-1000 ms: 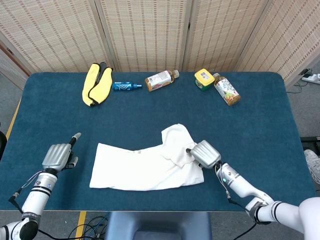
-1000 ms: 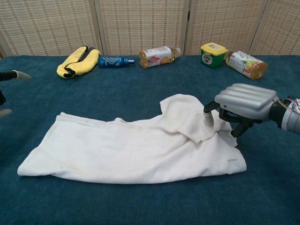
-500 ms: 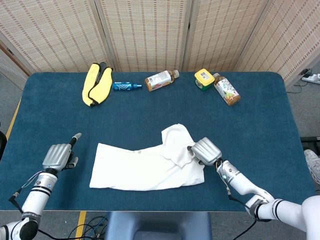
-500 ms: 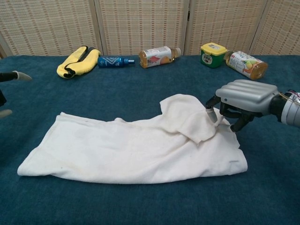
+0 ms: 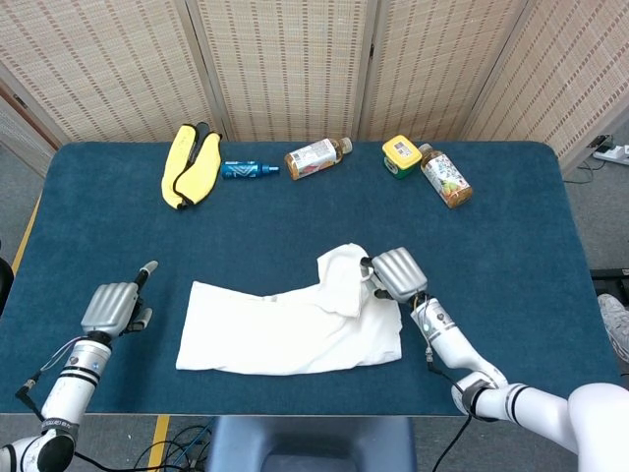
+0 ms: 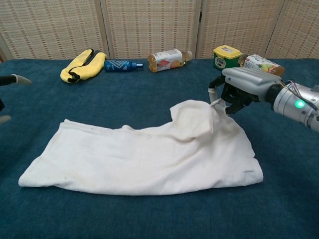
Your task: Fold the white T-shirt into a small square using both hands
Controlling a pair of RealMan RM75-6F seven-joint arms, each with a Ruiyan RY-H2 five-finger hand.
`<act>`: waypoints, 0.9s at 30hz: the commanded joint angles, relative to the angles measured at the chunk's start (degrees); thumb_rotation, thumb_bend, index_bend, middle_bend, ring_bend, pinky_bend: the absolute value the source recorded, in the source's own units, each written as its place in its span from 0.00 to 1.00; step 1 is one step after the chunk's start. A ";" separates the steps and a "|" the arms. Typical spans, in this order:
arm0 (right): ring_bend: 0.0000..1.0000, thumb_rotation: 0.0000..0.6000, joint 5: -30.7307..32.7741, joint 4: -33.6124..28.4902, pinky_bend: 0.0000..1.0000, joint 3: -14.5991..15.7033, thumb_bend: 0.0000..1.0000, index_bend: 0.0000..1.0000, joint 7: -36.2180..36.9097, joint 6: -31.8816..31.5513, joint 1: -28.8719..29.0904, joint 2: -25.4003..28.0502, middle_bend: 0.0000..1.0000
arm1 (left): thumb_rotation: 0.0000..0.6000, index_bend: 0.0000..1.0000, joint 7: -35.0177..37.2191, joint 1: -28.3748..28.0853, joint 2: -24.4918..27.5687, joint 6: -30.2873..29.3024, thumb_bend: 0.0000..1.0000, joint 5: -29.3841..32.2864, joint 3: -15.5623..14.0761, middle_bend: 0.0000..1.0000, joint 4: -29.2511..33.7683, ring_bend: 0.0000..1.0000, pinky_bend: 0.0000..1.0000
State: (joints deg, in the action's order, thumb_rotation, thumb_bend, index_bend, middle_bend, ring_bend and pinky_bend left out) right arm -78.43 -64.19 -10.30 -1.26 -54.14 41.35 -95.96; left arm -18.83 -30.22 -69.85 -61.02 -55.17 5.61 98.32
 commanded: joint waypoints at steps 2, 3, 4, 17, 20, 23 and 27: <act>0.99 1.00 5.01 2.61 1.00 -3.17 0.53 0.59 -2.23 2.14 1.47 -3.30 0.95 | 1.00 0.00 0.31 0.25 0.05 -0.09 0.45 -0.21 -0.13 0.92 -0.22 0.85 0.97; 0.99 1.00 5.76 3.08 1.00 -3.60 0.53 0.59 -2.47 2.48 1.74 -3.79 0.95 | 1.00 0.00 0.43 0.31 0.06 -0.06 0.45 -0.25 -0.16 0.92 -0.31 0.85 0.97; 0.99 1.00 6.72 3.82 1.00 -4.15 0.53 0.59 -2.88 2.83 2.09 -4.49 0.95 | 1.00 0.00 0.63 0.40 0.08 0.02 0.45 -0.28 -0.20 0.92 -0.42 0.85 0.97; 0.99 1.00 14.59 13.51 1.00 -8.74 0.53 0.59 -6.09 5.49 5.76 -11.30 0.95 | 1.00 0.00 3.17 1.04 0.26 1.34 0.45 -0.65 -0.34 0.92 -1.83 0.85 0.97; 0.99 1.00 14.51 15.48 1.00 -8.89 0.54 0.59 -5.36 6.18 6.65 -12.23 0.95 | 1.00 0.00 3.20 1.07 0.14 1.41 0.45 -0.61 -0.31 0.92 -2.13 0.85 0.97; 0.99 1.00 14.18 17.49 1.00 -9.04 0.54 0.59 -4.22 6.58 7.43 -13.09 0.95 | 1.00 0.00 3.18 1.09 0.13 1.45 0.45 -0.60 -0.27 0.92 -2.27 0.85 0.97; 0.99 1.00 13.36 19.88 1.00 -9.13 0.54 0.59 -2.45 6.68 8.32 -13.99 0.95 | 1.00 0.00 3.19 1.11 0.17 1.53 0.45 -0.48 -0.20 0.92 -2.36 0.85 0.97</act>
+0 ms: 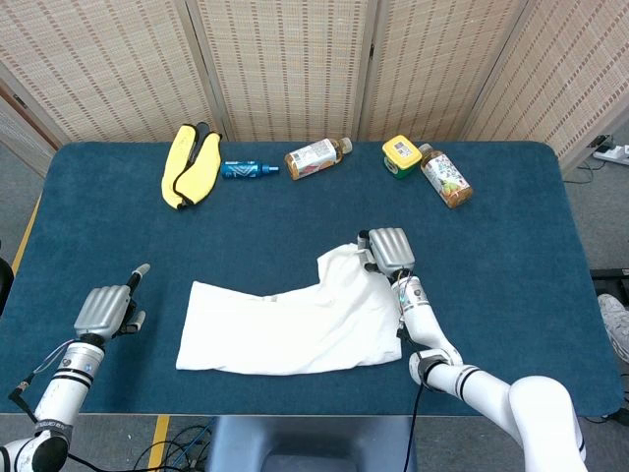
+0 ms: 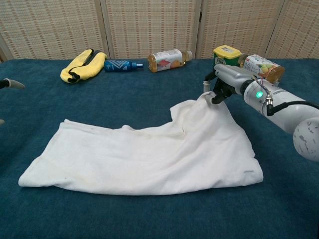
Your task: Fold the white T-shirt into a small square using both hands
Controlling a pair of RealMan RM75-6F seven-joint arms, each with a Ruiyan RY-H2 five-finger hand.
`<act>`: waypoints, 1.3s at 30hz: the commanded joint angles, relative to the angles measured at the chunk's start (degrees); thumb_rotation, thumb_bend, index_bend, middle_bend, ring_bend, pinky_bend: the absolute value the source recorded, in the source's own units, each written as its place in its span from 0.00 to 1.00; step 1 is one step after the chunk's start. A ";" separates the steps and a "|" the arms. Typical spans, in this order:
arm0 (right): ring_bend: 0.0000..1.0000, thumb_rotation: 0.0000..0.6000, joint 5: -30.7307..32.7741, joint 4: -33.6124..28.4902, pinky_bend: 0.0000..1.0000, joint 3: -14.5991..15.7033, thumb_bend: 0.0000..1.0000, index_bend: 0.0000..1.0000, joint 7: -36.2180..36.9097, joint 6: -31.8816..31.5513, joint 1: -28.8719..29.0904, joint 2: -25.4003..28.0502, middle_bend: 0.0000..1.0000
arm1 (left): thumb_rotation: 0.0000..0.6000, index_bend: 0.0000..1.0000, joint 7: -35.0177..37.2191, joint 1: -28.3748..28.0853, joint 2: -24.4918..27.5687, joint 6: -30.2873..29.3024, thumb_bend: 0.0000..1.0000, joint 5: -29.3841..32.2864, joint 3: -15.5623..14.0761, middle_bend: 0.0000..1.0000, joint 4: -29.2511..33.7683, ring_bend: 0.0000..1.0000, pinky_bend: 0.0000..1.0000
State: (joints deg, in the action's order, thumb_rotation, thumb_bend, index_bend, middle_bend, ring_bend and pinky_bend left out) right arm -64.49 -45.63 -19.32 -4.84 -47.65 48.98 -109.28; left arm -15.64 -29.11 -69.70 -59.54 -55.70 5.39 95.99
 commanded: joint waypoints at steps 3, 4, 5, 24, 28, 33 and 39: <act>0.99 1.00 -1.26 3.05 1.00 -0.02 0.54 0.59 2.18 0.57 1.47 -1.21 0.95 | 1.00 0.00 -0.06 -0.04 0.04 0.12 0.45 0.13 0.10 0.92 -0.12 0.85 0.97; 0.99 1.00 -1.36 3.80 1.00 0.00 0.54 0.59 2.34 0.93 1.82 -1.44 0.95 | 1.00 0.00 -0.08 -0.04 0.01 0.09 0.45 0.14 0.15 0.92 -0.15 0.85 0.97; 0.99 1.00 -1.42 4.36 1.00 -0.04 0.54 0.59 2.51 1.15 2.10 -1.64 0.95 | 1.00 0.00 -0.07 -0.06 0.02 0.11 0.45 0.18 0.19 0.92 -0.15 0.85 0.97; 0.97 1.00 2.52 6.18 1.00 -1.67 0.38 0.14 -4.20 9.12 7.18 -0.35 0.88 | 1.00 0.00 0.23 0.40 0.25 0.18 0.45 0.75 0.24 0.92 -0.62 0.85 0.97; 0.97 1.00 3.55 2.16 1.00 -1.67 0.38 0.13 -6.09 10.20 7.39 2.16 0.88 | 1.00 0.00 0.48 0.55 0.27 0.16 0.45 0.62 0.24 0.92 -0.72 0.85 0.97; 0.97 1.00 5.00 -1.56 1.00 -0.36 0.38 0.13 -8.78 13.10 7.72 4.65 0.88 | 1.00 0.00 0.57 0.58 0.15 0.38 0.45 0.55 0.17 0.92 -0.95 0.85 0.97; 0.97 1.00 9.56 -2.29 1.00 1.20 0.38 0.13 -13.46 16.87 9.12 5.27 0.88 | 1.00 0.00 0.63 0.56 -0.08 0.70 0.45 0.76 0.17 0.92 -1.22 0.85 0.97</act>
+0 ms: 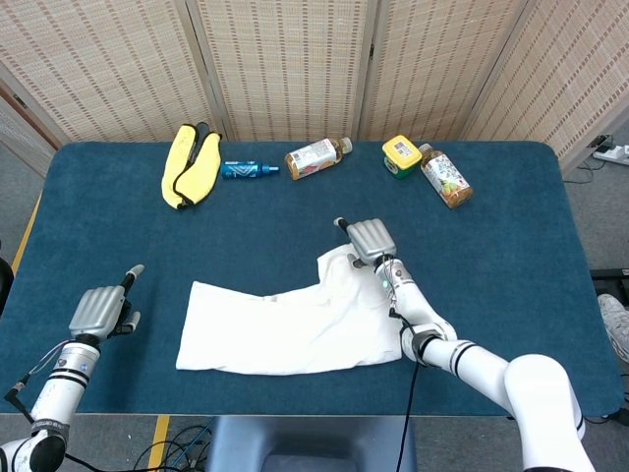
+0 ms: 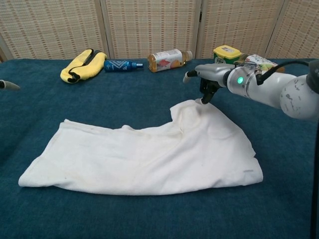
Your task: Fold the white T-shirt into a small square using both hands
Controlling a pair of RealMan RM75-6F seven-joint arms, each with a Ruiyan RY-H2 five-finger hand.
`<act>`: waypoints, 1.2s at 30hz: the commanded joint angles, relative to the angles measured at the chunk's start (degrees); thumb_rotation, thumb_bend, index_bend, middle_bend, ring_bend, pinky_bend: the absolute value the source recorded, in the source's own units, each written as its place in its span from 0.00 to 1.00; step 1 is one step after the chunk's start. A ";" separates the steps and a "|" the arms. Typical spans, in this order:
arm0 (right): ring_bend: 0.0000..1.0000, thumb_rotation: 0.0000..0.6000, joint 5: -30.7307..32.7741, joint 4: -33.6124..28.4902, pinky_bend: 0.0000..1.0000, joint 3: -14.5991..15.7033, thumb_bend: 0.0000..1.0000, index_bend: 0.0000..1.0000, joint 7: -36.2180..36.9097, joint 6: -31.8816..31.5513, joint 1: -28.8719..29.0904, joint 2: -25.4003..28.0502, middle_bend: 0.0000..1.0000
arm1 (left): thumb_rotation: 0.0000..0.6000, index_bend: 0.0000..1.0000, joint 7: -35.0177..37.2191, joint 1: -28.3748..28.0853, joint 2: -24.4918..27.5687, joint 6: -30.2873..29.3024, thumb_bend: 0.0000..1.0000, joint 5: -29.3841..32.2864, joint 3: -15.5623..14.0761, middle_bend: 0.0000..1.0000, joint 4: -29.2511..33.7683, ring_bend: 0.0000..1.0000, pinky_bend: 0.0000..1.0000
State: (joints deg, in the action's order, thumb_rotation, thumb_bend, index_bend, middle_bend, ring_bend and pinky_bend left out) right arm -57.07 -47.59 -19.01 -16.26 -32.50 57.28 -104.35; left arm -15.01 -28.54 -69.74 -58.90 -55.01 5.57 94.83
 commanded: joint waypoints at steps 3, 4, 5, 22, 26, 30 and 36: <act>0.97 1.00 4.47 -0.09 1.00 1.85 0.38 0.13 -4.23 3.08 1.59 0.34 0.88 | 1.00 0.00 0.01 0.03 -0.13 0.22 0.45 0.25 -0.05 0.92 -0.25 0.85 0.97; 0.97 1.00 5.22 0.06 1.00 2.10 0.38 0.14 -4.76 3.46 1.82 0.32 0.88 | 1.00 0.00 0.01 0.03 -0.15 0.30 0.45 0.30 -0.08 0.92 -0.33 0.85 0.97; 0.97 1.00 6.19 0.27 1.00 2.46 0.38 0.14 -5.48 4.01 2.16 0.30 0.88 | 1.00 0.00 -0.03 0.02 -0.18 0.40 0.45 0.35 -0.12 0.92 -0.45 0.85 0.97; 0.97 1.00 8.13 -2.77 1.00 6.25 0.43 0.42 -6.60 0.69 1.67 1.45 0.88 | 1.00 0.00 0.31 0.06 -0.59 0.67 0.45 0.16 -0.04 0.92 -0.91 0.85 0.97; 0.97 1.00 5.79 -4.37 1.00 6.57 0.46 0.49 -4.74 -1.79 0.40 2.05 0.90 | 1.00 0.00 0.44 0.12 -0.71 0.63 0.45 0.04 -0.03 0.92 -0.83 0.85 0.97; 0.97 1.00 2.02 -6.66 1.00 6.92 0.51 0.55 -1.89 -5.66 -1.53 2.80 0.91 | 1.00 0.00 0.61 0.28 -0.72 0.47 0.45 -0.28 -0.12 0.92 -0.85 0.85 0.97; 0.97 1.00 -3.95 -12.20 1.00 8.19 0.55 0.57 1.55 -13.44 -5.57 4.67 0.92 | 1.00 0.00 1.04 0.65 -0.48 0.07 0.45 -0.85 -0.18 0.92 -0.77 0.85 0.97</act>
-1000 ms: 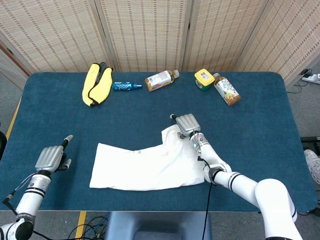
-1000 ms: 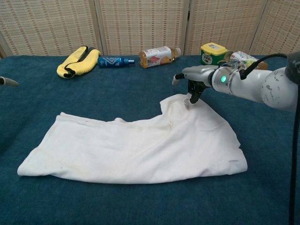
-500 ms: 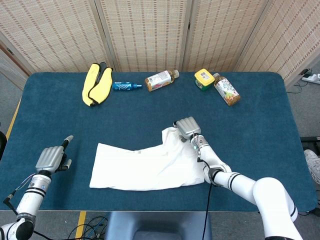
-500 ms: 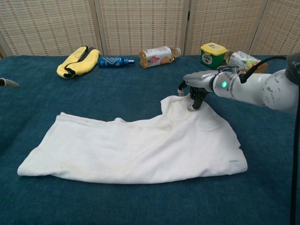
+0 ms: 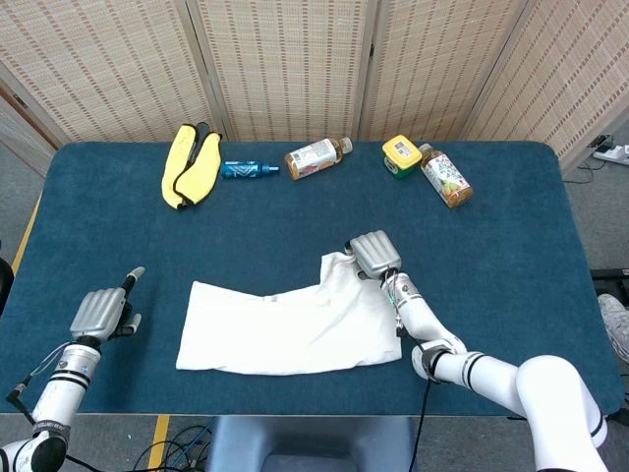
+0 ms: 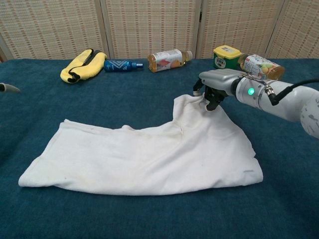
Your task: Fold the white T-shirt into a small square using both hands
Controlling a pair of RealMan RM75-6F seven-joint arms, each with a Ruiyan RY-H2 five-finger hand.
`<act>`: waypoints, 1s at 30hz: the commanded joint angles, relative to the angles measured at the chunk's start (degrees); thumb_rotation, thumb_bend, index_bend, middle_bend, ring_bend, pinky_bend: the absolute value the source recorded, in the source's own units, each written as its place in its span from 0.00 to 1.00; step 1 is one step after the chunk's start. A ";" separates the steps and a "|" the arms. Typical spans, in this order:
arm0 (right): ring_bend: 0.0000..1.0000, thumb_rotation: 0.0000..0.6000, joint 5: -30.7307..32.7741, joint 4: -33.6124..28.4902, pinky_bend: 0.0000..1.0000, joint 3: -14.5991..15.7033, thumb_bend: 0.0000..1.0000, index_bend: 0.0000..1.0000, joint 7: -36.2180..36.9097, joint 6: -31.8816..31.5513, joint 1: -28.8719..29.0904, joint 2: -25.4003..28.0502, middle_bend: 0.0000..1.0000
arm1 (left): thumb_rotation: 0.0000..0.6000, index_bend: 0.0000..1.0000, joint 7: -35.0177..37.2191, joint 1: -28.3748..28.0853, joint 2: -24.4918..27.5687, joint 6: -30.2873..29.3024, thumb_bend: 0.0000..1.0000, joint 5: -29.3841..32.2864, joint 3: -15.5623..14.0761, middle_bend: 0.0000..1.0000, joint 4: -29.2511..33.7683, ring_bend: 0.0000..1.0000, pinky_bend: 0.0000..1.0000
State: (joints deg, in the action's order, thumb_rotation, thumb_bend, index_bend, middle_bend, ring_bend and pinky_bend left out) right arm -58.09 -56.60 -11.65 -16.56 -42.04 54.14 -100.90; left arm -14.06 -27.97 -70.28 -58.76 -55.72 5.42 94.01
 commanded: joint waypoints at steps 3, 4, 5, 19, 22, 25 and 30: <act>0.97 1.00 -5.03 -6.98 1.00 1.77 0.56 0.58 2.24 -7.78 -4.79 2.51 0.92 | 1.00 0.00 0.27 0.23 0.16 -0.16 0.45 -0.51 -0.11 0.92 0.15 0.85 0.97; 0.97 1.00 -5.79 -8.63 1.00 2.20 0.56 0.58 2.10 -9.32 -5.74 3.07 0.92 | 1.00 0.00 0.32 0.24 0.18 -0.16 0.45 -0.64 -0.10 0.92 0.13 0.85 0.97; 0.97 1.00 -6.41 -9.86 1.00 2.59 0.57 0.58 1.88 -10.44 -6.44 3.50 0.92 | 1.00 0.00 0.34 0.24 0.19 -0.15 0.45 -0.71 -0.09 0.92 0.10 0.85 0.97; 0.97 1.00 -15.97 -21.72 1.00 10.48 0.58 0.59 -2.31 -20.41 -14.90 8.31 0.92 | 1.00 0.00 0.26 -0.18 0.27 0.30 0.45 -1.40 0.16 0.92 0.40 0.85 0.97; 0.97 1.00 -17.77 -21.96 1.00 12.48 0.58 0.59 -3.08 -20.61 -16.14 8.89 0.92 | 1.00 0.00 0.12 -0.26 0.21 0.47 0.45 -1.35 0.10 0.92 0.36 0.85 0.97; 0.97 1.00 -18.80 -22.78 1.00 13.90 0.57 0.56 -4.47 -20.73 -17.27 9.90 0.92 | 1.00 0.00 -0.05 -0.30 0.18 0.53 0.45 -1.32 0.04 0.92 0.37 0.85 0.97; 0.97 1.00 -20.17 -26.03 1.00 15.68 0.55 0.34 -5.19 -21.01 -19.10 12.02 0.91 | 1.00 0.00 -0.46 -0.46 0.15 0.70 0.45 -1.04 0.02 0.92 0.37 0.85 0.97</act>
State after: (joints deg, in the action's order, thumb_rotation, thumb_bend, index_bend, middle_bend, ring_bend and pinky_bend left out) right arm -77.82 -81.85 3.49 -21.56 -62.94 35.62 -89.50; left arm -14.52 -28.43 -70.12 -58.07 -56.77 5.44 94.37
